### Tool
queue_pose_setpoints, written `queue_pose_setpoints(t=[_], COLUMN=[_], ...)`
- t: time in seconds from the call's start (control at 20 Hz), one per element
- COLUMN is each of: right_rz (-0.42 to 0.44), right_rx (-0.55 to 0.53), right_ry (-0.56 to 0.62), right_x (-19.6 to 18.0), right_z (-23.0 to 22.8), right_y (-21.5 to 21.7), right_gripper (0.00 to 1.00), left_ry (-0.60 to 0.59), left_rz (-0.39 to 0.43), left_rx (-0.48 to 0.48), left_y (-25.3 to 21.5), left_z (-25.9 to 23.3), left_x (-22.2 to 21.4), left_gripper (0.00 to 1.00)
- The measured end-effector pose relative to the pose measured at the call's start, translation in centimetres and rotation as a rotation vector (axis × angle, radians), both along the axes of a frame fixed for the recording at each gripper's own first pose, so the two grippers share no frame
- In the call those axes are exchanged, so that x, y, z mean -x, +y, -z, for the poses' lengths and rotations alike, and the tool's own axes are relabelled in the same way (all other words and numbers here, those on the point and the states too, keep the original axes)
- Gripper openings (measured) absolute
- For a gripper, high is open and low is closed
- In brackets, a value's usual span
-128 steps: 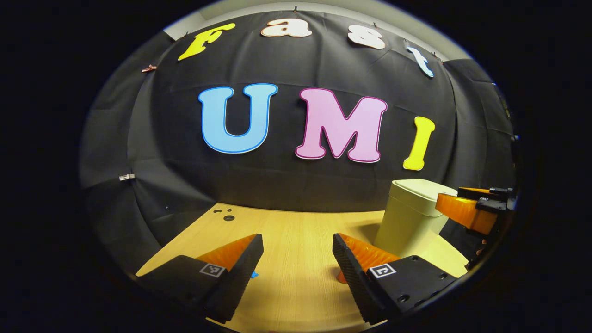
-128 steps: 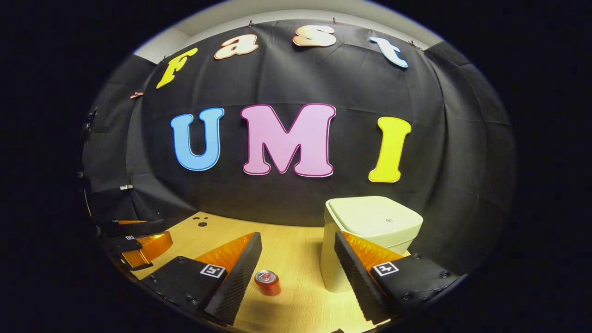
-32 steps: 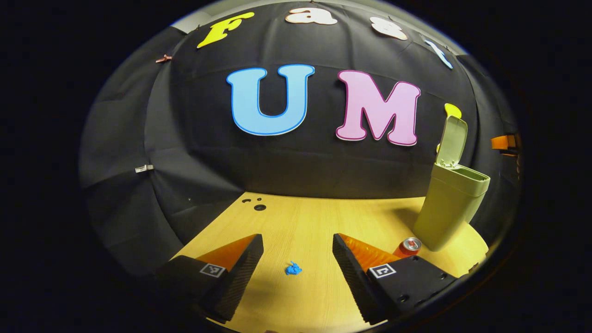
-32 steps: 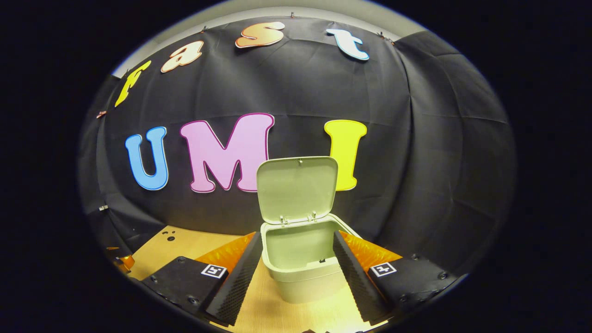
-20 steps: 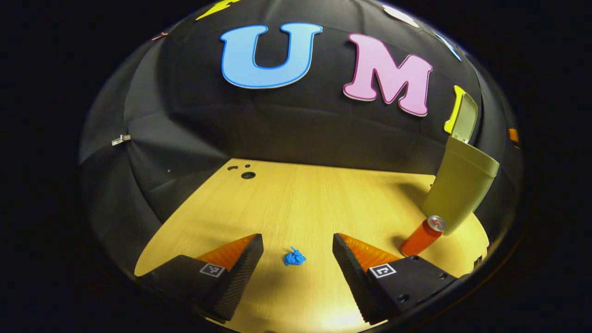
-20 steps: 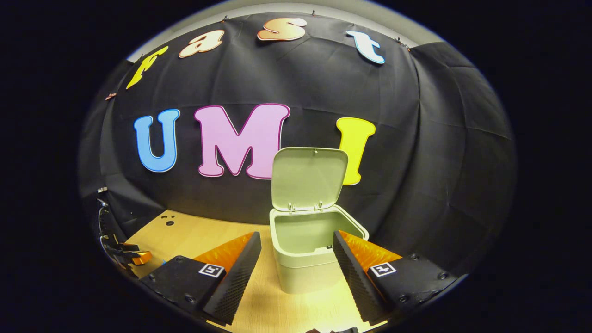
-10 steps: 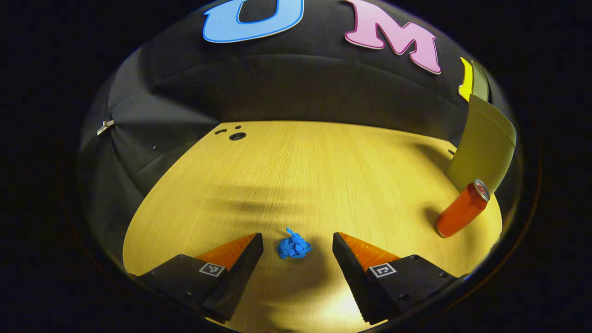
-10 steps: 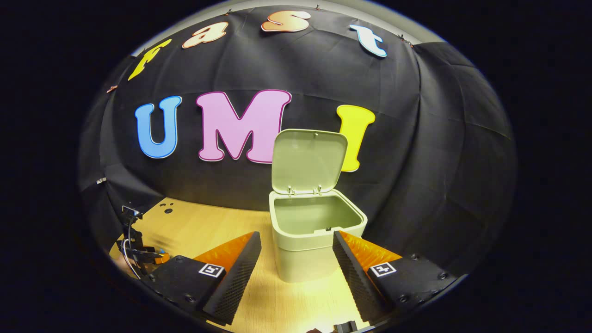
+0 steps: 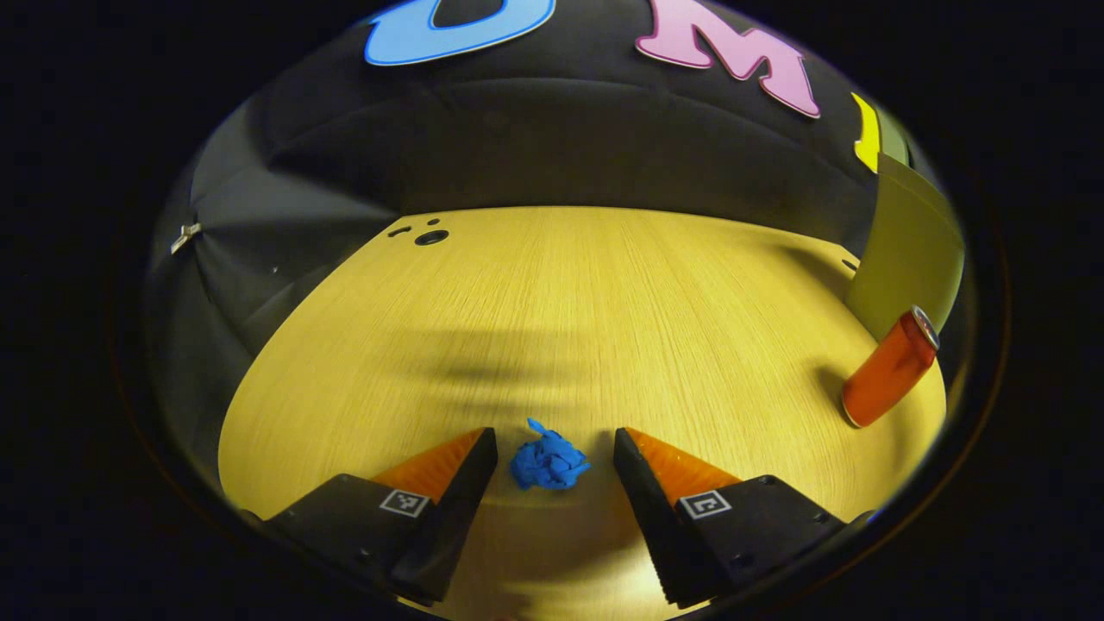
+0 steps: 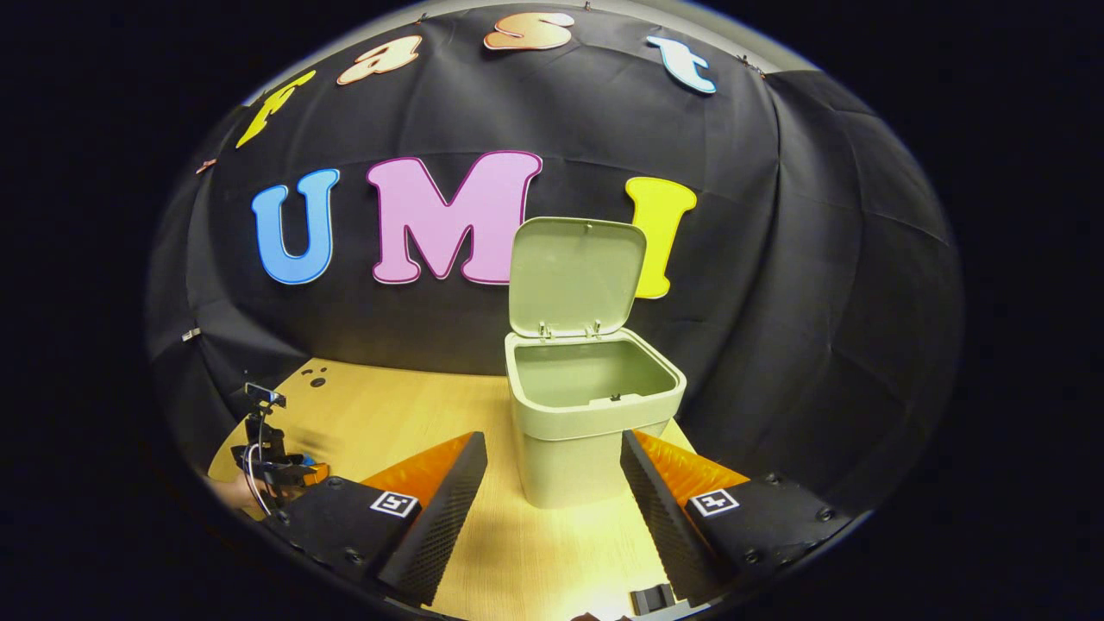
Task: Press the lid of the desktop garbage bin to open it, pick up the crumpled paper on the desktop and throw it into the bin, then pick up the pop can on the desktop and drop it into the bin, and finally close the garbage bin lid.
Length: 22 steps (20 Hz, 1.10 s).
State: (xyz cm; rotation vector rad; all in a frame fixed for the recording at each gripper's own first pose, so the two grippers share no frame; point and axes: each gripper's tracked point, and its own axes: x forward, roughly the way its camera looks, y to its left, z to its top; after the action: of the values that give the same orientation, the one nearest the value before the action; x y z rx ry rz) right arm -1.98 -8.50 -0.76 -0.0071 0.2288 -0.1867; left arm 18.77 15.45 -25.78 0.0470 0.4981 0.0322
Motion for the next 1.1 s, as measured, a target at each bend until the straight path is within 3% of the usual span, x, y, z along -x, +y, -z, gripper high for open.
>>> queue_pose_setpoints(t=[0.15,0.45,0.8,1.1], right_rz=[0.001,0.016,-0.003,-0.052], right_rx=[-0.001,0.000,0.017,-0.015], right_ry=[0.000,-0.009,-0.020,-0.020], right_x=[0.4,1.5,1.7,-0.9], right_z=[0.0,-0.2,0.2,1.5], right_y=[0.3,0.4,-0.7,-3.7], right_gripper=[0.98,0.98,0.98,0.98], left_ry=[-0.005,-0.024,-0.073,-0.205], left_rz=[0.018,0.029,0.007,0.025], left_rx=[-0.010,-0.015,-0.052,-0.035], left_y=[-0.6,-0.9,-1.5,-5.3], left_z=[0.0,0.0,-3.0,-13.3], left_x=[0.0,-0.2,0.9,2.2], left_gripper=[0.69,0.40,0.28,0.29])
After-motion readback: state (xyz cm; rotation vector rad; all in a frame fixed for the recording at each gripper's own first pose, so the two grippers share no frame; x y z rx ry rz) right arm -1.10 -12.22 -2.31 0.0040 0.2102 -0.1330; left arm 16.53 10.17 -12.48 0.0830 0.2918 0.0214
